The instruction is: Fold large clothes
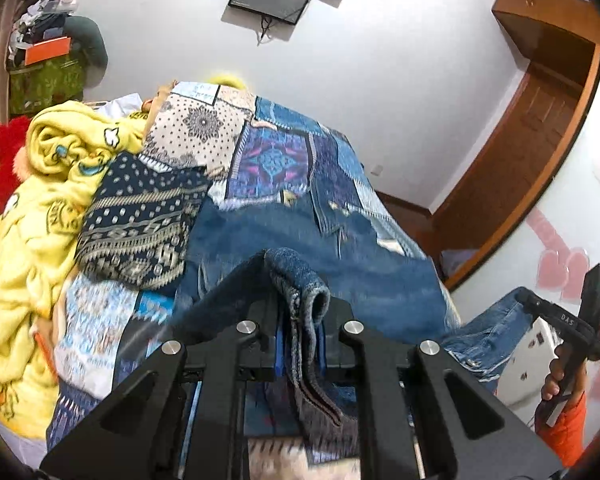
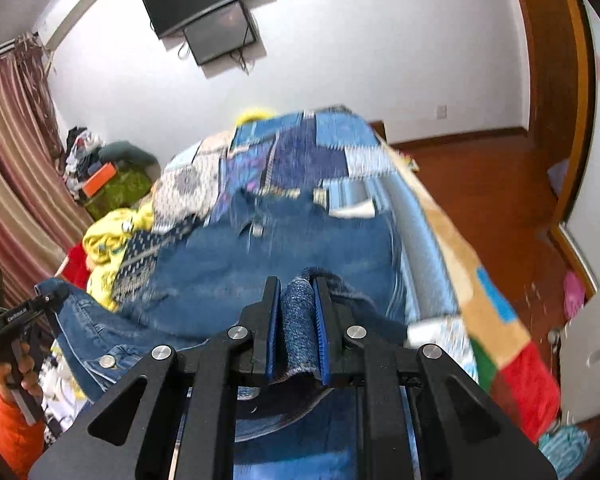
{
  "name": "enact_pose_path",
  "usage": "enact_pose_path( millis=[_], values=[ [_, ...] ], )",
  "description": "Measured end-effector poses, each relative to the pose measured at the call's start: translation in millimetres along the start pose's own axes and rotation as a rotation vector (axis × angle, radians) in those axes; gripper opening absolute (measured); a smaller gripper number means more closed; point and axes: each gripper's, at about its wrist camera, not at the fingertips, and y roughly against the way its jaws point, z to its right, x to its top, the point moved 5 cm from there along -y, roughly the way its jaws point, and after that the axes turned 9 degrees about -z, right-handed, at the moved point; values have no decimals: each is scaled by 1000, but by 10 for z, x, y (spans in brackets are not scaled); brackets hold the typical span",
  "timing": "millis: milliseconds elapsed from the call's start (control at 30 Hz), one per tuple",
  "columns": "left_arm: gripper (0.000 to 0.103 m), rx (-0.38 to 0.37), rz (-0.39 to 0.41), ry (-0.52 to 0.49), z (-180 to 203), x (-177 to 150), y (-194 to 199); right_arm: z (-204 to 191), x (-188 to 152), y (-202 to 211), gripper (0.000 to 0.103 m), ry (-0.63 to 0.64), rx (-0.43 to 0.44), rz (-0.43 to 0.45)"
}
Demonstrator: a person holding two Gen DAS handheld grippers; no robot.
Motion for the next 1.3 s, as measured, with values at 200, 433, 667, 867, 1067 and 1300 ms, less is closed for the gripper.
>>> enact_pose_path(
  millis=[200, 433, 667, 867, 1067, 1300],
  values=[
    [11, 30, -1, 18, -112, 393, -372, 127, 389, -357, 14, -6, -33, 6],
    [11, 96, -49, 49, -366, 696, -1019, 270, 770, -1026, 14, -54, -61, -42],
    [11, 165, -169, 101, -758, 644, -1793, 478, 755, -1739, 14, -68, -122, -155],
    [14, 177, -250, 122, -993, 457, -2192, 827, 577, -2020, 17, -59, -269, -213],
    [18, 232, -269, -7, -850, 441, -2126, 1170, 479, -1773, 17, -196, -128, -269],
    [50, 209, -233, -42, -562, 588, -1732, 805, 384, -1316, 18, 24, -244, -234]
  ],
)
